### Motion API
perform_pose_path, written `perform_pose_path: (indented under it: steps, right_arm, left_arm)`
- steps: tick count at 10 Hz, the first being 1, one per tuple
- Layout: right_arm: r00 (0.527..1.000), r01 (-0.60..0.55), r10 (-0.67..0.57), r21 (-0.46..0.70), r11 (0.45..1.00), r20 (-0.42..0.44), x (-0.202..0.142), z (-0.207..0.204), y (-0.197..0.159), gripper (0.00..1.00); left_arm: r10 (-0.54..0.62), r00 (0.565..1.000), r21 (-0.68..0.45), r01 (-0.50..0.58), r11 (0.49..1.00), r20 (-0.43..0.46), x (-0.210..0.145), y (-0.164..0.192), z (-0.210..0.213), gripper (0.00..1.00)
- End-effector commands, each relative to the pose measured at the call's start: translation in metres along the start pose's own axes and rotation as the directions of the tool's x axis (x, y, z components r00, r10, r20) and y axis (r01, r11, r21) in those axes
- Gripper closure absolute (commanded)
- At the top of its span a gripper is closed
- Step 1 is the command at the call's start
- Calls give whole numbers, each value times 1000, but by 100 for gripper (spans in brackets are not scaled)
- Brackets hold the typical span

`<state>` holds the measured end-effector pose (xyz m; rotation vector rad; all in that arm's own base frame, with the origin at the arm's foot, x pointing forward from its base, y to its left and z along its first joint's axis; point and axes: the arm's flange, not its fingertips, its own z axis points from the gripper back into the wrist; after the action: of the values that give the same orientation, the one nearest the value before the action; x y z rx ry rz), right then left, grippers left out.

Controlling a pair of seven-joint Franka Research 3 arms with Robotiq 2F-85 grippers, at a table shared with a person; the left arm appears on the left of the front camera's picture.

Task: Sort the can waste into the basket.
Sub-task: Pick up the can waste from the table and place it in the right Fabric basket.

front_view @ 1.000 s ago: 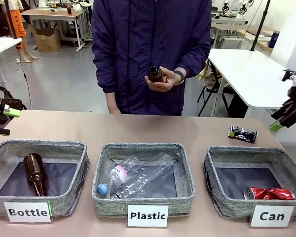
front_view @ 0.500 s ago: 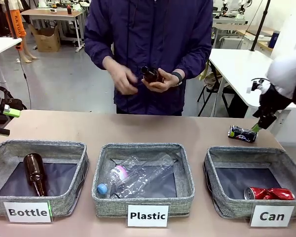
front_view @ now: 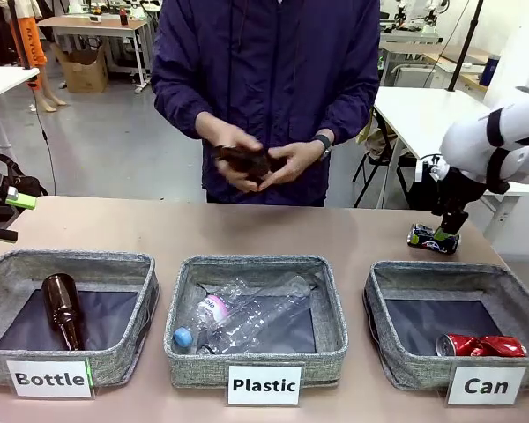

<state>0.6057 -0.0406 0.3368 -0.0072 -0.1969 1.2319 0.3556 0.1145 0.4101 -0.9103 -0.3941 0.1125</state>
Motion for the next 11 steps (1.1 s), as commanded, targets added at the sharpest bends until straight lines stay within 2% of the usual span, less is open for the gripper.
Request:
perform_pose_path:
  steps: [1, 8, 9, 10, 11]
  right_arm:
    - [1000, -16, 17, 43, 999, -18, 1, -4, -14, 0]
    - [1000, -16, 17, 93, 996, -13, 1, -24, -13, 0]
    - [999, -23, 25, 98, 995, -19, 1, -23, -13, 40]
    - [999, -28, 30, 103, 994, -18, 0, -23, -11, 60]
    - [999, -28, 30, 111, 993, -21, 0, -24, -12, 100]
  left_arm:
    - [-2, 1000, -3, 2, 1000, -6, -1, 0, 3, 0]
    - [-2, 1000, -3, 2, 1000, -6, -1, 0, 3, 0]
    - [-2, 1000, -3, 2, 1000, -6, -1, 0, 3, 0]
    - [-2, 1000, -3, 2, 1000, -6, -1, 0, 3, 0]
    - [-2, 1000, -3, 2, 1000, -6, -1, 0, 3, 0]
